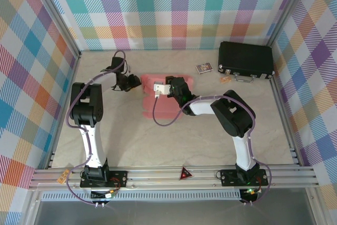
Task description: Fold the paper box
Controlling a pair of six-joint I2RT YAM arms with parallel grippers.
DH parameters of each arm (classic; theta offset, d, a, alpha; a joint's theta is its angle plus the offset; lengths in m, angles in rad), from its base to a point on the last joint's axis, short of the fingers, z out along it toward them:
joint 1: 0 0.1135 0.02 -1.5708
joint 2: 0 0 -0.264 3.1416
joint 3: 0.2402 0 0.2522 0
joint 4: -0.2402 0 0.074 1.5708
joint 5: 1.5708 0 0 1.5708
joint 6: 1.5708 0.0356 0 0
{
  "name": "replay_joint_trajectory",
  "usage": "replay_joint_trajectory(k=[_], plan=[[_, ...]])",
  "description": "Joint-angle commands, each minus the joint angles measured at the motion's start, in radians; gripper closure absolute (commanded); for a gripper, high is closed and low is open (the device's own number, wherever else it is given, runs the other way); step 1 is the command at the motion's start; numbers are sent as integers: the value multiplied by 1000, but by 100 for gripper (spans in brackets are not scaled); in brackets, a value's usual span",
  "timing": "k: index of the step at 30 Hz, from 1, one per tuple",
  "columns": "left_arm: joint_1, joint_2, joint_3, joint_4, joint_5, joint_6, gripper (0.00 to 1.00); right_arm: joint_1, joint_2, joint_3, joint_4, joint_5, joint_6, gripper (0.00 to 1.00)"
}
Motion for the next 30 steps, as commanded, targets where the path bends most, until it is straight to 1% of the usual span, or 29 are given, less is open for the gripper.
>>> replay_joint_trajectory(k=[1, 11, 17, 21, 24, 30], plan=[[-7, -69, -46, -1, 65, 16, 64, 8, 28, 24, -23, -15, -7, 97], [-23, -115, -96, 44, 128, 48, 65, 8, 30, 38, -45, -11, 1, 97], [-30, -115, -100, 74, 168, 65, 65, 8, 27, 37, -48, -8, 3, 97], [-32, -118, -106, 123, 191, 71, 66, 8, 27, 37, -52, -7, 2, 97], [-32, -146, -130, 134, 147, 73, 66, 9, 27, 37, -51, -10, 2, 97], [-21, -282, -274, 262, -2, 43, 66, 8, 30, 38, -49, -13, 0, 98]])
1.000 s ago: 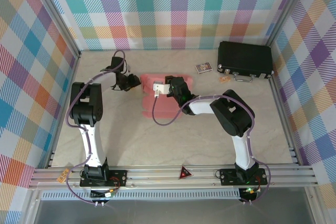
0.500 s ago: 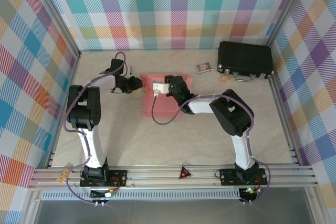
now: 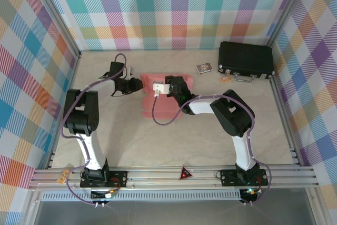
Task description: Fold the paper box
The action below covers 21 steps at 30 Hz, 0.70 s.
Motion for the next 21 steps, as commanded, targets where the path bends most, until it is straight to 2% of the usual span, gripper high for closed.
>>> replay_joint_trajectory(k=[1, 6, 13, 16, 21], plan=[[5, -112, -65, 120, -95, -21, 66, 9, 21, 19, -26, -14, 0, 97], [22, -177, -121, 186, -206, -76, 70, 9, 18, 16, -23, -16, -3, 97], [37, -48, 23, 107, -254, -131, 86, 8, 9, 8, -26, -18, 0, 98], [40, 1, 71, 121, -252, -164, 87, 9, 13, 6, -26, -17, 2, 97], [39, 133, 229, 47, -172, -159, 86, 10, 12, 5, -26, -20, 2, 98]])
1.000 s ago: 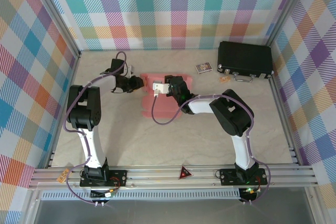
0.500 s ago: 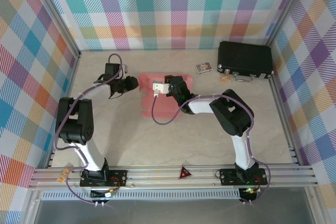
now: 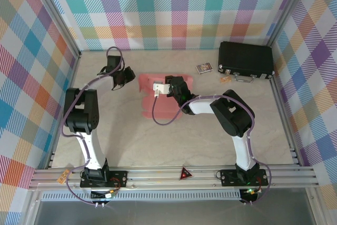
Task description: Fold the paper box
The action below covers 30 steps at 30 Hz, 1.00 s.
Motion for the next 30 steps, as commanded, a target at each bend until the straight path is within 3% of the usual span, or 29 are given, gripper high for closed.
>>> replay_joint_trajectory(k=[1, 10, 30], plan=[[11, 70, 106, -59, 64, -19, 85, 10, 12, 7, -26, -19, 2, 98], [8, 199, 234, -158, 241, 25, 84, 11, 15, 14, -29, -19, 2, 98], [-3, 73, 37, -94, 405, 72, 83, 13, 32, 40, -44, 6, -3, 98]])
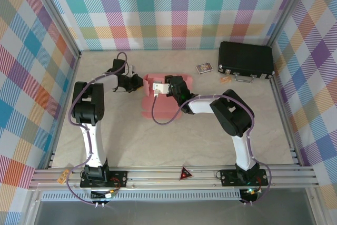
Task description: Fold the paper box
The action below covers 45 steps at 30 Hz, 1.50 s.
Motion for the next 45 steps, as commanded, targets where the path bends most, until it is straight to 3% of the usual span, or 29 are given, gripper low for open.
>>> replay_joint_trajectory(k=[1, 21, 34, 45], plan=[[-4, -72, -26, 35, 49, 18, 83, 11, 27, 22, -25, 4, -3, 98], [-22, -151, -146, 139, 161, 43, 87, 12, 40, 31, -28, 16, -6, 98], [-23, -183, -202, 202, 195, 64, 83, 12, 47, 31, -25, 15, -5, 98], [-25, -154, -219, 271, 217, 64, 71, 12, 48, 31, -23, 17, -5, 98]])
